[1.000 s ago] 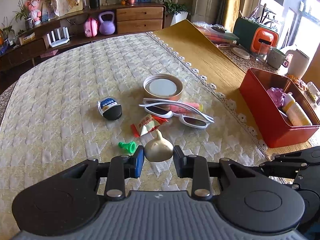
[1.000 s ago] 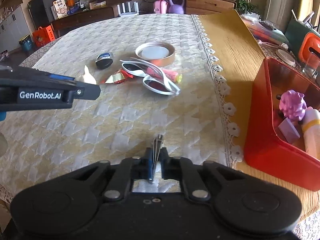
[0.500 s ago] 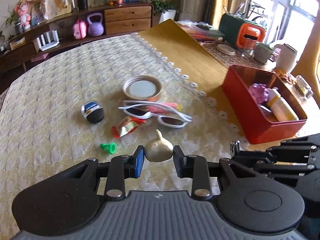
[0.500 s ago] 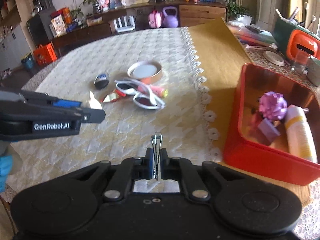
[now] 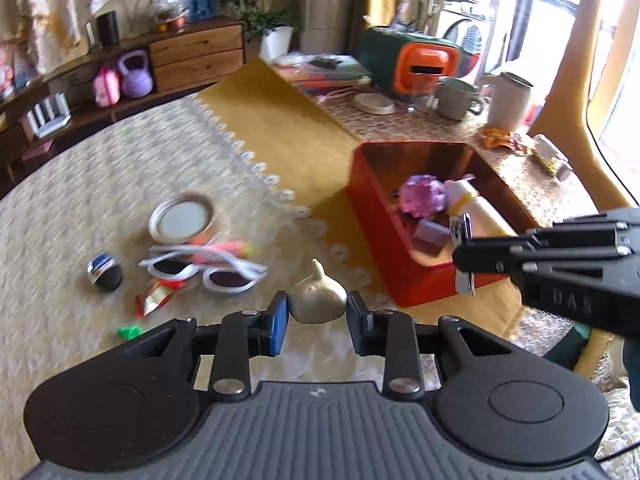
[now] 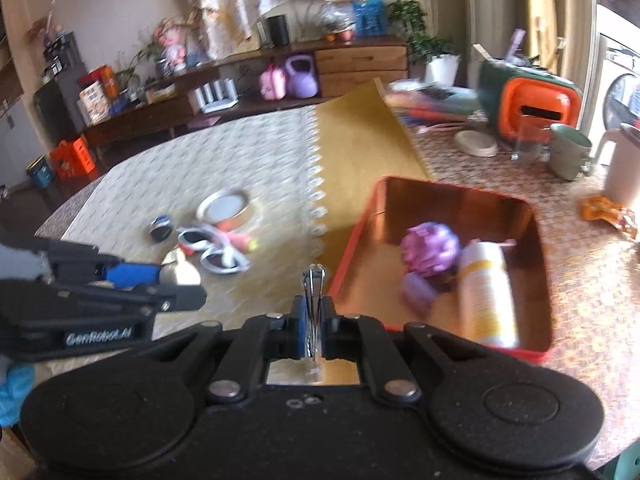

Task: Organize rigid objects
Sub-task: 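Carry the garlic bulb and nail clipper over the red tin with both tools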

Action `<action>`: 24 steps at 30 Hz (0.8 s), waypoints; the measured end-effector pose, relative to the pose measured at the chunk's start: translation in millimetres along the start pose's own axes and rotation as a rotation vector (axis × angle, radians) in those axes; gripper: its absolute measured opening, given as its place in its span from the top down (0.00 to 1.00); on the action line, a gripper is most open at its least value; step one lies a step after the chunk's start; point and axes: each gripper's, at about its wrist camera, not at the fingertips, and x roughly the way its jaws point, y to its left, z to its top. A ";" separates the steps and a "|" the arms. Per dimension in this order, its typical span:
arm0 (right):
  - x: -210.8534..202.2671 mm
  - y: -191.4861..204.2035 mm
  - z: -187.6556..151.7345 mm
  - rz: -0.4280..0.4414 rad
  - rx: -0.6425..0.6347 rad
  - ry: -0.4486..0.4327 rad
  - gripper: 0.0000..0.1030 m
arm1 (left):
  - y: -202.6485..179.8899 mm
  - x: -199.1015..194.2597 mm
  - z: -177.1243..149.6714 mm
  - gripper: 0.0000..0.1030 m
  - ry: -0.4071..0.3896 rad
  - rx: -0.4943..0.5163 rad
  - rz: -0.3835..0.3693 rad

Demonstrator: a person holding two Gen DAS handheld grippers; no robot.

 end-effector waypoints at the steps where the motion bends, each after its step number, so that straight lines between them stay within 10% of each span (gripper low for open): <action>1: -1.8 -6.1 1.5 -0.009 0.002 -0.006 0.95 | -6.7 1.0 2.8 0.70 -0.007 0.017 0.009; 24: 25.5 -93.1 7.1 -0.051 0.030 0.035 0.95 | -84.7 73.3 76.6 0.70 0.048 0.033 -0.041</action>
